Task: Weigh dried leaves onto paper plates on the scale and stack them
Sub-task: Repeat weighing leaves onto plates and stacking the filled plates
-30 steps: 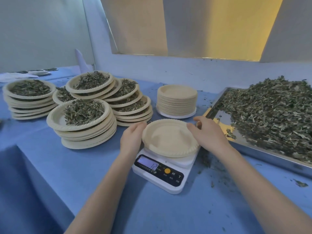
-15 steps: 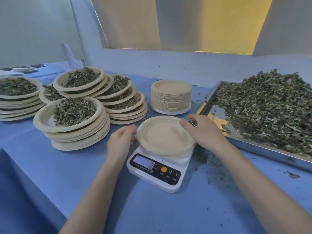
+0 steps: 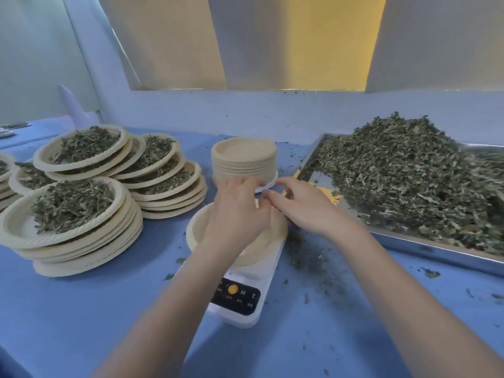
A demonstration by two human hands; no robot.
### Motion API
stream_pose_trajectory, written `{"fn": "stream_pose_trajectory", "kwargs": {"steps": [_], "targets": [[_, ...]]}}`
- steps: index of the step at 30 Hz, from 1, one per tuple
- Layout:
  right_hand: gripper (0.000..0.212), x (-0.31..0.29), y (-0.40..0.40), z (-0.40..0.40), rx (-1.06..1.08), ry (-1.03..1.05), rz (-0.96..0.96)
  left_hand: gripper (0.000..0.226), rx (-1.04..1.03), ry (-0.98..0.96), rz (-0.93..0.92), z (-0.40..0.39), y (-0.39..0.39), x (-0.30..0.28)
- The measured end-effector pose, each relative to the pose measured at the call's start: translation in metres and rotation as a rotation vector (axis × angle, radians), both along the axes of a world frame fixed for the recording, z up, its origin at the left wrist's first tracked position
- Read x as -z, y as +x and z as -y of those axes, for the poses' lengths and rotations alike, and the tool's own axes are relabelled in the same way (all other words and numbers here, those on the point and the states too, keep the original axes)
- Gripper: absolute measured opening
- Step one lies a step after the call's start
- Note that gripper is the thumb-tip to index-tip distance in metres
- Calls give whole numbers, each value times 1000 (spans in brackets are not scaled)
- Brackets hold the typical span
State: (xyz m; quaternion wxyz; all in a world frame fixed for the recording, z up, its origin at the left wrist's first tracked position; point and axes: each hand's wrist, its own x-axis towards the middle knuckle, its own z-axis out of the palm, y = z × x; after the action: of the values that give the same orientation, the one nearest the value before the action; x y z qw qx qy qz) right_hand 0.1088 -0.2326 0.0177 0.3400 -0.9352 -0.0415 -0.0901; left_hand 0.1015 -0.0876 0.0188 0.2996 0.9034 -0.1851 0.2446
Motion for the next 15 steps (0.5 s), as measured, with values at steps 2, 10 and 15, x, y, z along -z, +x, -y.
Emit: {"fn": "stream_pose_trajectory", "kwargs": {"steps": [2,10,15], "targets": [[57,-4,0,18,33,-45,40,35,112,-21,-88,29,8,-7],[56,-12,-21,138,286,-183,-45,54,363,123,-437,166,33,-11],[61,-4,-38,209,557,-387,-221,79,362,248,-698,242,43,8]]}}
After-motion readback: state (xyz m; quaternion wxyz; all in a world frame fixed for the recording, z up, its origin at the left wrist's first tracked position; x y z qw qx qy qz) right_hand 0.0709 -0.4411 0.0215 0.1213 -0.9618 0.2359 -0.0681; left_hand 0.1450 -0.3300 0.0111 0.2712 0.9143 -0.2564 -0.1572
